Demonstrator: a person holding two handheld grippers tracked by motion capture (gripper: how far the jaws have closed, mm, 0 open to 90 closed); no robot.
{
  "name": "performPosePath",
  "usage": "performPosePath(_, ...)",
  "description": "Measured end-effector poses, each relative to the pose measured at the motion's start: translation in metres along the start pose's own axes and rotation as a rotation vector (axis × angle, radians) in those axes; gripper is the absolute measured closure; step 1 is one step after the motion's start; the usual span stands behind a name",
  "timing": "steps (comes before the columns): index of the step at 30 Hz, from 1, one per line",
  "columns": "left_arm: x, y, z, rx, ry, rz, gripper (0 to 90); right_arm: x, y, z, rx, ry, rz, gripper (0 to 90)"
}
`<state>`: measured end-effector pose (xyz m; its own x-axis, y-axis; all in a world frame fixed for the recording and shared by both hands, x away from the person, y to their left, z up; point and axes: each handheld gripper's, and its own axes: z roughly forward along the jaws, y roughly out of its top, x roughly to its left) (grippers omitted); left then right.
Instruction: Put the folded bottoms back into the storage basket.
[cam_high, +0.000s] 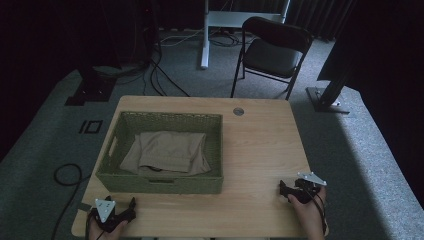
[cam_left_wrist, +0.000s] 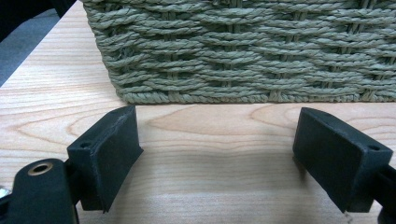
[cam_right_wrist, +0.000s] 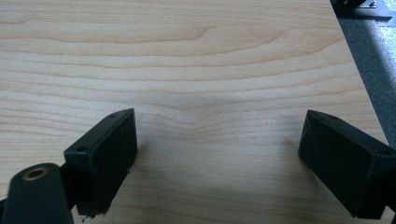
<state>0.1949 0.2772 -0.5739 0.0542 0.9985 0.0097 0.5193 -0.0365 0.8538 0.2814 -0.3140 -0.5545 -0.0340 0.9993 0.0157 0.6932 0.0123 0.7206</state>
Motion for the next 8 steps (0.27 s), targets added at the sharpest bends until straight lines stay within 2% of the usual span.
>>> performPosePath(8, -0.0002, -0.0003, 0.0000, -0.002, 0.007, -0.005, 15.3, 0.0000, 0.0000, 0.0001, 0.001, 0.003, -0.001, 10.7)
